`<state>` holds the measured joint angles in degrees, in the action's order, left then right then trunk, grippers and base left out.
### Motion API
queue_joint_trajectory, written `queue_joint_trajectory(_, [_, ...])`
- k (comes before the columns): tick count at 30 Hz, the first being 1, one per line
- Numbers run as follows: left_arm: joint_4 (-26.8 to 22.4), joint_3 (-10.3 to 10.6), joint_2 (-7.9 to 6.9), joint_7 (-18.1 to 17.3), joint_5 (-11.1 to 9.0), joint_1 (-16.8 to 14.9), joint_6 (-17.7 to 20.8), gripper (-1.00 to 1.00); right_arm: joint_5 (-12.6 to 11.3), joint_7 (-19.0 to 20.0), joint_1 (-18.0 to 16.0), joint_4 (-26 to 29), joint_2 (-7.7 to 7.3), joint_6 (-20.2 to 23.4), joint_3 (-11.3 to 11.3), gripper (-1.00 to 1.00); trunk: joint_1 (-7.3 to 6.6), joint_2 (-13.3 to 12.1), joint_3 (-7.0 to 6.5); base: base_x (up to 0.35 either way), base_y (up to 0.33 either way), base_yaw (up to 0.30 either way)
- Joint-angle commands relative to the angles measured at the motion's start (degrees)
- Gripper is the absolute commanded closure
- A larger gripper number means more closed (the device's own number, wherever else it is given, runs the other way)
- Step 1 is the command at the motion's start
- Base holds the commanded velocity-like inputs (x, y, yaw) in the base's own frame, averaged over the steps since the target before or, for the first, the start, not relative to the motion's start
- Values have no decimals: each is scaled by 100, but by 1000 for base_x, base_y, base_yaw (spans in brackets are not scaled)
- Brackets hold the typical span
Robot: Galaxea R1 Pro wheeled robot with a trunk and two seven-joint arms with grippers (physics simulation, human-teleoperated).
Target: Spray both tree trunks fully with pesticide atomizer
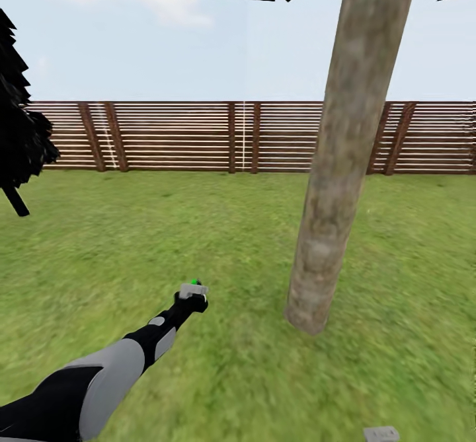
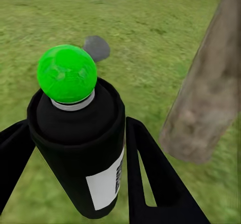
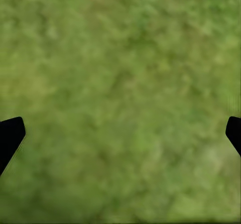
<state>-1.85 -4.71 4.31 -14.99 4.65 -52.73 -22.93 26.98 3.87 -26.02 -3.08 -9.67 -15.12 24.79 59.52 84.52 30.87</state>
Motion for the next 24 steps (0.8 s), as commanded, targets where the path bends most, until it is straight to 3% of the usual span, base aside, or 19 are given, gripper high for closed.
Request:
queue_joint_trajectory(1, [0,-3,0,5,0,0,-1,100,0,0,0,0,0,0,0,-100,0,0,0,164,276,-172])
queue_joint_trajectory(15, [1,-3,0,5,0,0,-1,100,0,0,26,0,0,-1,-1,-100,0,0,0,183,278,-230])
queue_joint_trajectory(24, [1,2,12,2,0,0,-1,100,0,0,26,0,0,0,-6,-100,0,0,0,136,296,-33])
